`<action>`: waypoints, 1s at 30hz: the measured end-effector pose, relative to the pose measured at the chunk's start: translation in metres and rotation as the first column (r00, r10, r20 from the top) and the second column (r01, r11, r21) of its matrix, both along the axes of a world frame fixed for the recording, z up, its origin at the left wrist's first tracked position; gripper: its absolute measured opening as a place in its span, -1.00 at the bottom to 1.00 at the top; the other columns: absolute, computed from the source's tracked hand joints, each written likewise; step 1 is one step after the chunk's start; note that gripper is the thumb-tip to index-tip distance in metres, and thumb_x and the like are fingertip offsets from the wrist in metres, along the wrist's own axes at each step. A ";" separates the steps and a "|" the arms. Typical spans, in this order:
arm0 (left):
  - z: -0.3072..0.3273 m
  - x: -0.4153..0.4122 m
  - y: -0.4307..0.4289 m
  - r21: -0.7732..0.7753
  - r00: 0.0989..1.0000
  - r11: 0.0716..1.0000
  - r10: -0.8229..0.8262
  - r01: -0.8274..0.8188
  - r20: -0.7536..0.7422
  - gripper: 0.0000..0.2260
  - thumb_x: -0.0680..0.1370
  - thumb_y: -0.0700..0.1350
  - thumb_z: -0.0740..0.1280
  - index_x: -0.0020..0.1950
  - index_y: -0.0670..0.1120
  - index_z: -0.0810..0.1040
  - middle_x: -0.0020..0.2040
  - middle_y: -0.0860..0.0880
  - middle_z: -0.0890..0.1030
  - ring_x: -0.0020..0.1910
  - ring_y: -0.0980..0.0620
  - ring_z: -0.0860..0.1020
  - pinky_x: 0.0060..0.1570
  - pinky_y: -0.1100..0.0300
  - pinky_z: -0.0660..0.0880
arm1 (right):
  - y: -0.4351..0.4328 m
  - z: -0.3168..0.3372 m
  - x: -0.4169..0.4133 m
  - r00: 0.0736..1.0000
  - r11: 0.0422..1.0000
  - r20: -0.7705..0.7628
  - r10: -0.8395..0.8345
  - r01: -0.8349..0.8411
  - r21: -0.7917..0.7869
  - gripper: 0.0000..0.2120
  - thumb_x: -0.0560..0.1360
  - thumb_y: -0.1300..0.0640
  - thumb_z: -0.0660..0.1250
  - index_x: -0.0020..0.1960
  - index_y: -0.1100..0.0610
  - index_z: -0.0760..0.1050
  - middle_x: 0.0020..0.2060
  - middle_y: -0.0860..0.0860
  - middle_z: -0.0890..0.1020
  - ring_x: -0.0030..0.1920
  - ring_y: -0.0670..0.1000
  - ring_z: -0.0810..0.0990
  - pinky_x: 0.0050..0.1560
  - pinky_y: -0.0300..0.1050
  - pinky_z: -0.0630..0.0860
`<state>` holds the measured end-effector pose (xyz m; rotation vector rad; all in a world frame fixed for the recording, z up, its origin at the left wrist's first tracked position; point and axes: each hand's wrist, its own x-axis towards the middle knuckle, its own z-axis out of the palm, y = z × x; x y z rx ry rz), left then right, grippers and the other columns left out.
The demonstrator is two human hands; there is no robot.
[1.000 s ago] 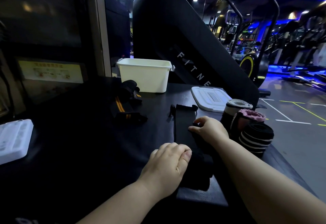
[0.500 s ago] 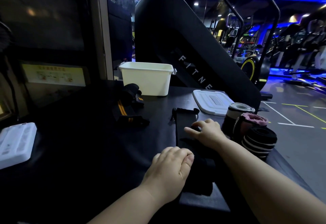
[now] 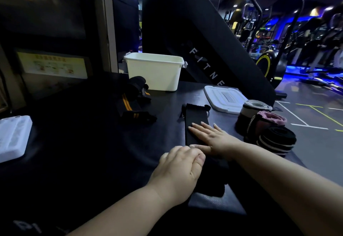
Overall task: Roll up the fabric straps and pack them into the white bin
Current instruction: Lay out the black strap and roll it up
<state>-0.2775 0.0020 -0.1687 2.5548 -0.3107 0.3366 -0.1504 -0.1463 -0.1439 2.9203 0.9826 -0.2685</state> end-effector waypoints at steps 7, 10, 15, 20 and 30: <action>0.000 0.000 -0.002 0.000 1.000 1.000 -0.009 0.009 0.009 -0.34 0.40 0.30 -0.32 0.21 0.15 0.41 0.17 0.22 0.46 0.27 0.25 0.26 0.25 0.25 0.14 | 0.008 -0.001 0.029 0.995 0.995 0.010 -0.099 0.099 0.022 -0.25 0.52 -0.41 -0.04 0.59 -0.10 -0.15 0.58 -0.15 -0.11 0.57 -0.04 -0.20 0.55 0.05 -0.23; -0.002 0.000 -0.001 -0.008 1.000 1.000 -0.014 0.014 0.019 -0.36 0.42 0.30 -0.31 0.21 0.15 0.42 0.17 0.22 0.46 0.27 0.23 0.28 0.26 0.24 0.14 | 0.014 -0.002 0.042 0.992 0.992 0.026 -0.121 0.121 0.033 -0.23 0.51 -0.42 -0.06 0.59 -0.10 -0.15 0.58 -0.13 -0.12 0.57 -0.03 -0.20 0.55 0.01 -0.23; -0.004 0.001 0.000 0.000 1.000 1.000 -0.019 0.019 0.020 -0.38 0.44 0.30 -0.32 0.21 0.17 0.39 0.15 0.24 0.44 0.26 0.27 0.25 0.27 0.27 0.13 | 0.021 0.000 0.056 0.990 0.989 0.033 -0.140 0.139 0.043 -0.20 0.50 -0.44 -0.06 0.59 -0.07 -0.14 0.58 -0.10 -0.14 0.57 -0.02 -0.21 0.55 0.01 -0.22; -0.004 0.001 -0.001 -0.005 1.000 1.000 -0.021 0.021 0.007 -0.37 0.42 0.31 -0.33 0.21 0.18 0.38 0.15 0.24 0.44 0.25 0.30 0.24 0.28 0.27 0.12 | 0.026 0.002 0.070 0.985 0.985 0.038 -0.166 0.164 0.056 -0.25 0.54 -0.40 -0.07 0.59 -0.06 -0.11 0.58 -0.11 -0.06 0.57 -0.03 -0.12 0.54 -0.02 -0.13; -0.004 0.002 -0.001 -0.011 0.999 1.000 -0.017 0.017 -0.042 -0.36 0.43 0.30 -0.33 0.22 0.17 0.40 0.16 0.24 0.45 0.27 0.28 0.25 0.27 0.27 0.11 | 0.025 -0.006 0.077 0.984 0.974 -0.006 -0.176 0.175 0.140 -0.42 0.65 -0.20 -0.06 0.59 -0.02 -0.05 0.58 -0.12 -0.01 0.57 -0.04 -0.11 0.53 -0.02 -0.13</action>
